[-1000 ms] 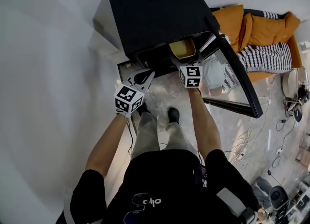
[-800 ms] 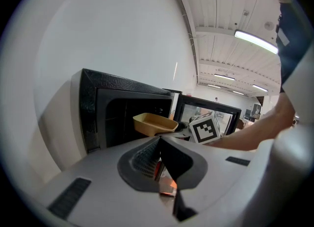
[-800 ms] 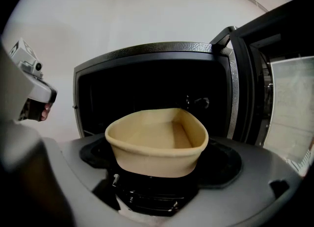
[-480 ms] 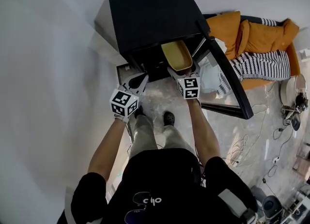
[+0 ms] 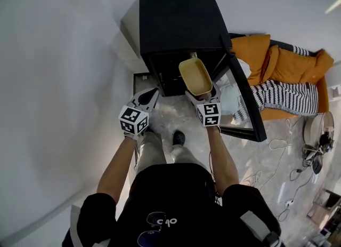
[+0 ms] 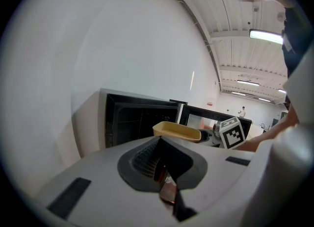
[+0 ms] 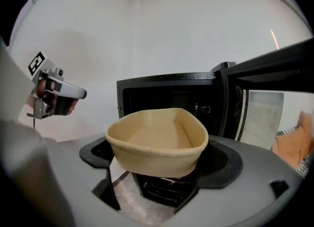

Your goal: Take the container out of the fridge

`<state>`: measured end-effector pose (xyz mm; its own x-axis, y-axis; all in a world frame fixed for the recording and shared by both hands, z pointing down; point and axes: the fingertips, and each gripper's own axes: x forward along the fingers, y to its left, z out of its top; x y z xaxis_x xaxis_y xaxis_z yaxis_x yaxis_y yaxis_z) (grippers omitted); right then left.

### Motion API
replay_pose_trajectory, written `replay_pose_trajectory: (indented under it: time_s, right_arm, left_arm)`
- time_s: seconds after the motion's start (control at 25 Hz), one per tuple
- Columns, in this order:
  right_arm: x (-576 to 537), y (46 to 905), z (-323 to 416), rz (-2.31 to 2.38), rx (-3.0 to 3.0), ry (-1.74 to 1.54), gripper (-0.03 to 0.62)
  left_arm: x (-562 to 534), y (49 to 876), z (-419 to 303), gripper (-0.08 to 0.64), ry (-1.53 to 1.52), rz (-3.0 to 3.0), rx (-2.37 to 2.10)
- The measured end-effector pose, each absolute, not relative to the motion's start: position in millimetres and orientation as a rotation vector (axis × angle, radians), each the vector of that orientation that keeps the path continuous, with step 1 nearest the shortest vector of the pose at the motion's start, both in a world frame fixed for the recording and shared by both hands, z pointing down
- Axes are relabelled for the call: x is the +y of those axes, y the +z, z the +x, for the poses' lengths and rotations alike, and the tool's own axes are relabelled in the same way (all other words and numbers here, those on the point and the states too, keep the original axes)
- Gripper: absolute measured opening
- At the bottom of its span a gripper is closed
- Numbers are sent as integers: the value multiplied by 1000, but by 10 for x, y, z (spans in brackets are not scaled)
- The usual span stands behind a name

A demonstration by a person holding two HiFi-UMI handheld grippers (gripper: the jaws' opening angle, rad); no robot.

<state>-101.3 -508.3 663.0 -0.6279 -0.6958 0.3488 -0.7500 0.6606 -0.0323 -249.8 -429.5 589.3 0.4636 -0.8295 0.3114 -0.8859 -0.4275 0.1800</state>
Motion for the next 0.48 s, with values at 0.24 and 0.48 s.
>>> replay_pose_trajectory:
  time_s: [0.24, 0.48]
  right_arm:
    - [-4780, 6294, -1083, 1048, -2627, 215, 523]
    - [-4541, 6081, -1153, 980, -2669, 182, 522]
  left_arm:
    - [-3986, 5626, -2608, 5, 220, 2346, -1577]
    - [-3722, 5464, -2720, 5, 178, 2316, -1664]
